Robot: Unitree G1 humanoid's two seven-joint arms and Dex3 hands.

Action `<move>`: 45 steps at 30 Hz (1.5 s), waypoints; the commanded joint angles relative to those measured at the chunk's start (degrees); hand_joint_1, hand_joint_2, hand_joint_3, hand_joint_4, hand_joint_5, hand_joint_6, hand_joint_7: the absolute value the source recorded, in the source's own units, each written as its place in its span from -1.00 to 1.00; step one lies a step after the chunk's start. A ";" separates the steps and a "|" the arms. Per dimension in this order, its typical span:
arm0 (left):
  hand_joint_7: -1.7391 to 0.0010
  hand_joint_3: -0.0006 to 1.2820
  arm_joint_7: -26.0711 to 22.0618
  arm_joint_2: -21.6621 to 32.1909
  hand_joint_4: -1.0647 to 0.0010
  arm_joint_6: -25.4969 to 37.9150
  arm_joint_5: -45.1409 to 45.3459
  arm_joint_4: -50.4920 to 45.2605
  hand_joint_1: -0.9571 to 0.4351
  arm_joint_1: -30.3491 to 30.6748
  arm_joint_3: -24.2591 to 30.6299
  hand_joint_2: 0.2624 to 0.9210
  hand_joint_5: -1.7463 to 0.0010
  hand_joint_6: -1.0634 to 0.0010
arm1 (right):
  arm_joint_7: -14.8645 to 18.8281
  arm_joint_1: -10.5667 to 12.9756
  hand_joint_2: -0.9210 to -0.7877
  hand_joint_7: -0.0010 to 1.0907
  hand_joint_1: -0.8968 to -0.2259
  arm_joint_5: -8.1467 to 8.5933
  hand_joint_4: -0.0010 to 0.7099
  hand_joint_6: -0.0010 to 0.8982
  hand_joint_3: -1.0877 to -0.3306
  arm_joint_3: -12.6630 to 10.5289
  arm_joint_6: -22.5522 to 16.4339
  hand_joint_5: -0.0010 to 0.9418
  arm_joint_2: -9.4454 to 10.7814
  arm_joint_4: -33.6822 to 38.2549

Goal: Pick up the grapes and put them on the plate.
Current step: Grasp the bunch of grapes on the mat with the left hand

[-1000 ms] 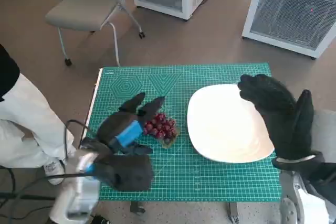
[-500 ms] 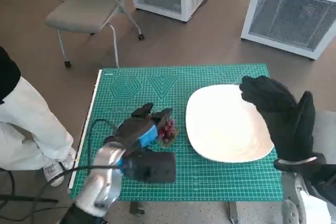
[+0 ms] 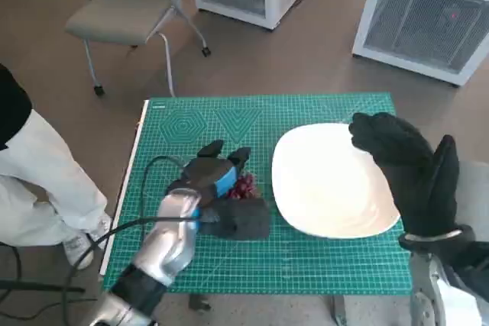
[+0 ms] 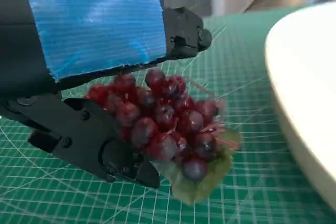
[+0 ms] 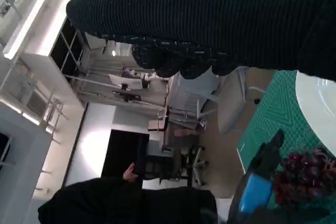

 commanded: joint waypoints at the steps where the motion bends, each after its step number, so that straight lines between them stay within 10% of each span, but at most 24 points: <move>1: 0.99 -0.97 2.63 -1.86 1.00 -0.01 -0.53 8.69 0.14 -4.63 -1.54 0.44 1.00 0.67 | -0.22 1.41 -1.00 0.82 0.67 0.14 0.27 -0.46 0.30 -0.04 0.88 0.78 0.04 -0.07; 28: 0.98 -0.89 7.84 -3.77 0.73 -5.67 -7.09 24.97 0.53 -10.80 -3.03 0.84 0.95 0.58 | -0.14 1.92 -1.00 0.83 0.66 0.27 0.25 -0.46 0.30 -0.36 0.74 0.80 -0.04 -0.25; 35: 0.92 -0.83 10.81 -3.12 0.39 -9.02 -7.81 26.15 0.60 -10.88 -3.57 0.97 -0.71 0.14 | -0.10 2.00 -1.00 0.83 0.66 0.24 0.25 -0.46 0.30 -0.46 0.70 0.80 -0.12 -0.27; 45: 0.86 -0.72 10.96 -2.19 0.26 -11.02 -8.21 26.10 0.61 -10.68 -4.03 0.99 -0.97 -0.11 | -0.07 2.02 -1.00 0.83 0.66 0.22 0.25 -0.47 0.30 -0.58 0.70 0.81 -0.16 -0.25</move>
